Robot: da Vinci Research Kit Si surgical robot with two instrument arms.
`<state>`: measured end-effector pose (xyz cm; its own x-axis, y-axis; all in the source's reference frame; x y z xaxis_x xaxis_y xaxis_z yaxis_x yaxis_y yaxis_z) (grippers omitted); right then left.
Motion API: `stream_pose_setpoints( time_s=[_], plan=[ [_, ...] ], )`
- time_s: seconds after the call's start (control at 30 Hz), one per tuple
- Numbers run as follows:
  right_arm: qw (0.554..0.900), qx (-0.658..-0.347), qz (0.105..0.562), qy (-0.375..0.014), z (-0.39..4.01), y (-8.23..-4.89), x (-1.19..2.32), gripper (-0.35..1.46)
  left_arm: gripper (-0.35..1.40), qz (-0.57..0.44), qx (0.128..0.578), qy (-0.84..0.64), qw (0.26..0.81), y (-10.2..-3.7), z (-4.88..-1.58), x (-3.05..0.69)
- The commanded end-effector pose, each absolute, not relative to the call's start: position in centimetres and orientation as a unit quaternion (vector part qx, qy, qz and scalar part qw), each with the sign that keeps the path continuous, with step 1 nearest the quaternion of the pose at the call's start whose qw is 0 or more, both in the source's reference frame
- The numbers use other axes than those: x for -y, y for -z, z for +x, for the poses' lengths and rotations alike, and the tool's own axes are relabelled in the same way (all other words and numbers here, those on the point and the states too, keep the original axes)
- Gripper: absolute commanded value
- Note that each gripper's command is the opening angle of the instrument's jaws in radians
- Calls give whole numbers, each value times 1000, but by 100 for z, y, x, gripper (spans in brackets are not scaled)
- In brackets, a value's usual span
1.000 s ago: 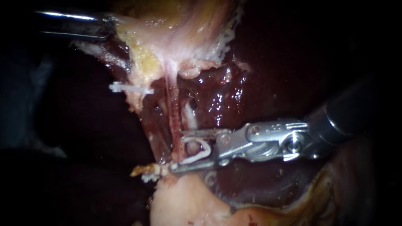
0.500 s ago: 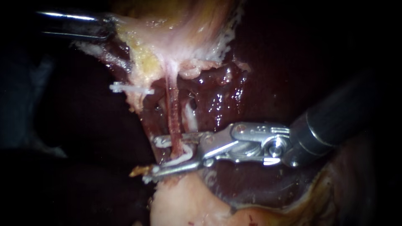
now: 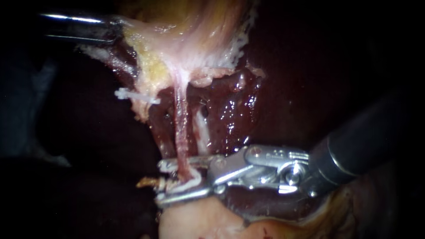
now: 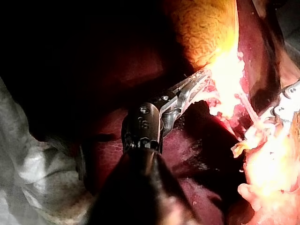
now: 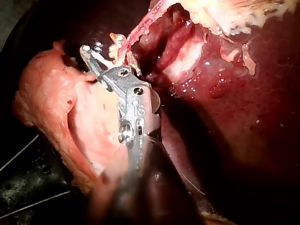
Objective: Clipping first clip right tube
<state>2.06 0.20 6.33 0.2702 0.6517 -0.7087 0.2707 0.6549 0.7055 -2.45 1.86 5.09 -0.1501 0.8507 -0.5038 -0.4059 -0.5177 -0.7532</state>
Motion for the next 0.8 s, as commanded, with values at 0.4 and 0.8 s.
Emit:
stream_pose_setpoints(
  time_s=[0.4,0.8],
  plan=[
    [689,-582,405,-148,206,-634,-22,35,-35,-487,229,-722,435,-510,-244,-186],
    [687,-577,409,-169,203,-636,-32,0,-35,-487,229,-722,435,-510,-244,-186]
  ],
)
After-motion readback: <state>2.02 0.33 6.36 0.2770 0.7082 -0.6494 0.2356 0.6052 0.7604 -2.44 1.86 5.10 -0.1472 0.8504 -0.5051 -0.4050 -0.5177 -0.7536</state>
